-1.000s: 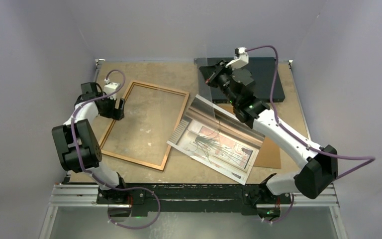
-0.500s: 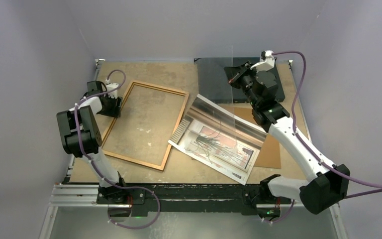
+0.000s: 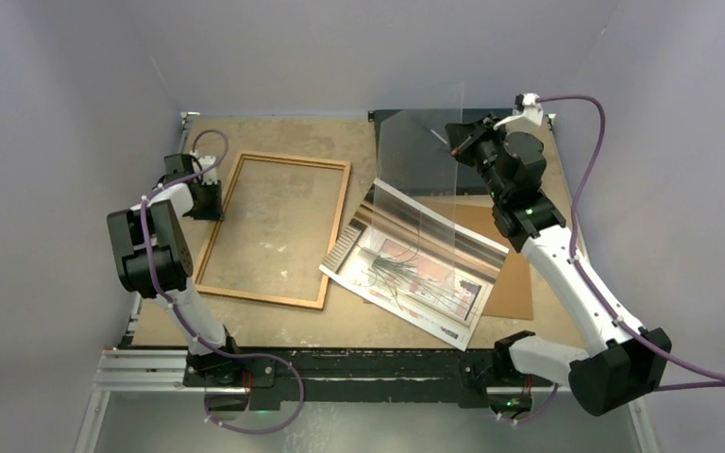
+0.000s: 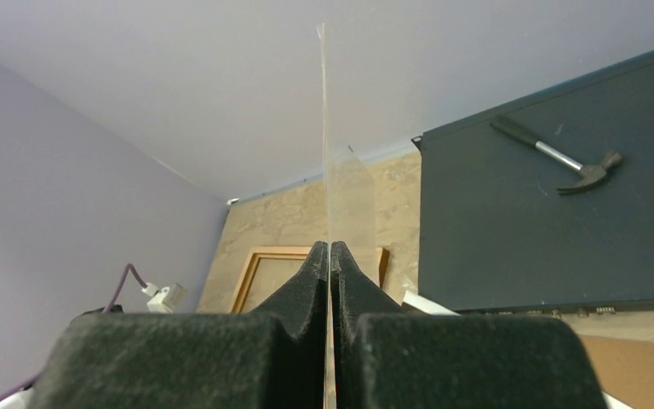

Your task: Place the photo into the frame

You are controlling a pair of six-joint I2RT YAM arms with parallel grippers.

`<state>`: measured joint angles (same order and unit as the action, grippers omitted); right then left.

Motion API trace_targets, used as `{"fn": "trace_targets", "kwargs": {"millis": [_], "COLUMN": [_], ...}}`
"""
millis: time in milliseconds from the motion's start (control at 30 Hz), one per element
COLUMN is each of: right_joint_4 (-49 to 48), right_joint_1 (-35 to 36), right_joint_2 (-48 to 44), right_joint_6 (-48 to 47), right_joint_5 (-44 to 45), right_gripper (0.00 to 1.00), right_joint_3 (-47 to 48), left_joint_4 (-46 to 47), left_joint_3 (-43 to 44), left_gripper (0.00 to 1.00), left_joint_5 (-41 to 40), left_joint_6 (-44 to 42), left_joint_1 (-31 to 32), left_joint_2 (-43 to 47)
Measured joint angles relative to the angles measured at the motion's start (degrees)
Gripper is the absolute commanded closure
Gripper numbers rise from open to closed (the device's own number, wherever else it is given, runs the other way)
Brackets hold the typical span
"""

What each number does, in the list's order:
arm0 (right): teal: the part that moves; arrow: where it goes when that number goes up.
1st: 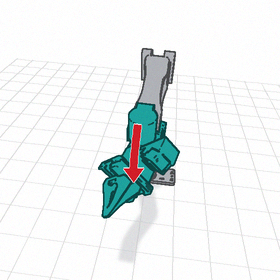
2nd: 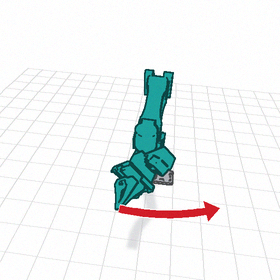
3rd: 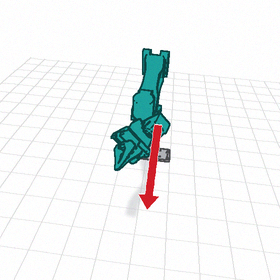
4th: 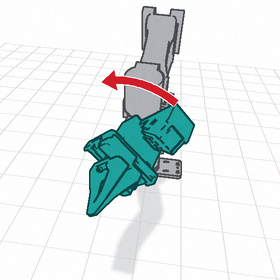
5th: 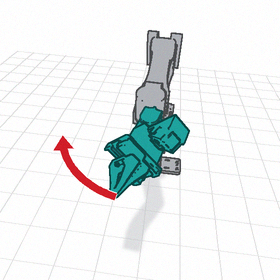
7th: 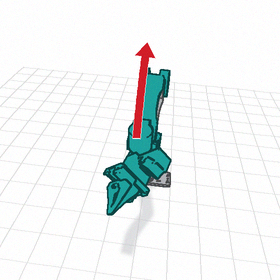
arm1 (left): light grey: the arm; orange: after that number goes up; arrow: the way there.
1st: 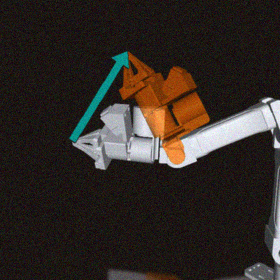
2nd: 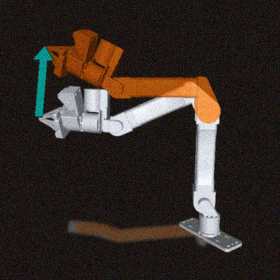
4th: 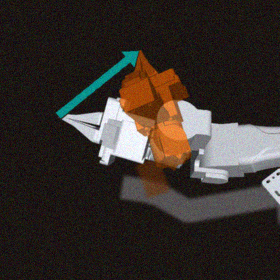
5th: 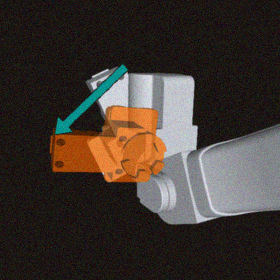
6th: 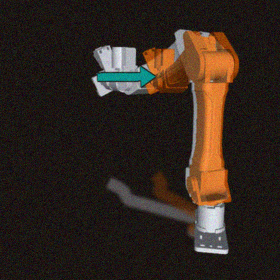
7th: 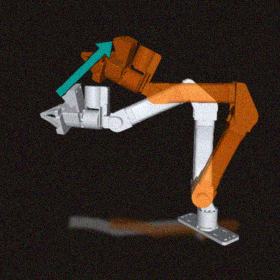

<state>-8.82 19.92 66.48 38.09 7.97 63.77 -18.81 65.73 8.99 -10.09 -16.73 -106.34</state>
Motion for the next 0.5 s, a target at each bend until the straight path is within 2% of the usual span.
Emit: {"fn": "trace_targets", "kwargs": {"millis": [200,267,333,400,467,500], "right_joint_4": [0.1,-0.2,-0.6,-1.2,-2.1,-2.5], "right_joint_1": [0.0,0.0,0.0,0.0,0.5,0.9], "right_joint_2": [0.0,0.2,1.0,2.4,3.8,4.4], "right_joint_6": [-0.2,-0.2,0.4,1.4,2.7,3.4], "right_joint_5": [-0.5,-1.4,-2.8,-4.8,-6.6,-7.5], "right_gripper": [1.0,1.0,1.0,1.0,1.0,1.0], "right_joint_3": [1.6,2.0,3.0,4.3,5.6,5.9], "left_joint_4": [0.3,0.2,-0.6,-1.8,-3.7,-4.8], "left_joint_3": [-2.0,-3.1,-4.1,-4.5,-4.5,-4.4], "left_gripper": [0.86,0.83,0.72,0.53,0.4,0.37], "left_joint_5": [1.2,2.0,2.5,3.0,4.2,4.9], "left_joint_6": [5.0,5.8,6.1,6.0,5.5,5.4], "left_joint_1": [-1.1,-1.3,-1.3,-1.3,-1.3,-1.3], "left_joint_2": [1.6,2.5,3.5,4.2,4.6,5.0]}}
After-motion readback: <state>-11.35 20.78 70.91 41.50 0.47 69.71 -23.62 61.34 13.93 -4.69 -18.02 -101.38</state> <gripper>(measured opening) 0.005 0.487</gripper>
